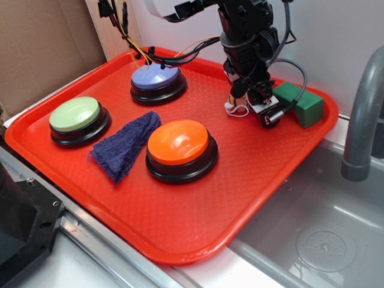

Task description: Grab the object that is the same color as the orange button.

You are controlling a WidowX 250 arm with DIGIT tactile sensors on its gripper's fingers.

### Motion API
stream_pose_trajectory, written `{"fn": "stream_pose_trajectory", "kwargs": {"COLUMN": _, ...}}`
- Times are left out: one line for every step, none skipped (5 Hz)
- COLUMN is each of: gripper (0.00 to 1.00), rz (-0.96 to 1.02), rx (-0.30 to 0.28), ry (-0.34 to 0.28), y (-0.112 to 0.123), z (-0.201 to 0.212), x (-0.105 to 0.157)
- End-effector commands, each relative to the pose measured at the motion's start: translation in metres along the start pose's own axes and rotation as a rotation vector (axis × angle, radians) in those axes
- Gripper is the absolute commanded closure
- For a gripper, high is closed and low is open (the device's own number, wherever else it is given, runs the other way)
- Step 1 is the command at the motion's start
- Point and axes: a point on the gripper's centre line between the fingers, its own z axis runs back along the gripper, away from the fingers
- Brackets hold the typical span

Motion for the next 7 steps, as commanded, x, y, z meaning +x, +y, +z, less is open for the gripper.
{"fn": "stream_pose_trajectory", "kwargs": {"gripper": 1.00, "rz": 0.106, "rx": 0.009, "ry": 0.015, "y": 0.016, "z": 0.039, "x": -0.007}}
{"fn": "stream_pose_trajectory", "kwargs": {"gripper": 1.00, "rz": 0.205, "rx": 0.038, "ry": 0.062, "y": 0.027, "z": 0.073, "x": -0.015}}
{"fn": "stream_pose_trajectory", "kwargs": {"gripper": 1.00, "rz": 0.328, "rx": -0.038, "ry": 0.173, "y": 0.034, "z": 0.128, "x": -0.035}}
{"fn": "stream_pose_trajectory", "kwargs": {"gripper": 1.00, "rz": 0.518, "rx": -0.121, "ry": 0.237, "y": 0.049, "z": 0.171, "x": -0.063}}
{"fn": "stream_pose_trajectory", "kwargs": {"gripper": 1.00, "rz": 0.679, "rx": -0.092, "ry": 0.192, "y": 0.064, "z": 0.198, "x": -0.095}}
{"fn": "stream_pose_trajectory", "kwargs": {"gripper": 1.00, "rz": 0.722, "rx": -0.096, "ry": 0.145, "y": 0.075, "z": 0.208, "x": -0.118}}
{"fn": "stream_pose_trajectory", "kwargs": {"gripper": 1.00, "rz": 0.722, "rx": -0.114, "ry": 0.165, "y": 0.078, "z": 0.201, "x": -0.117}}
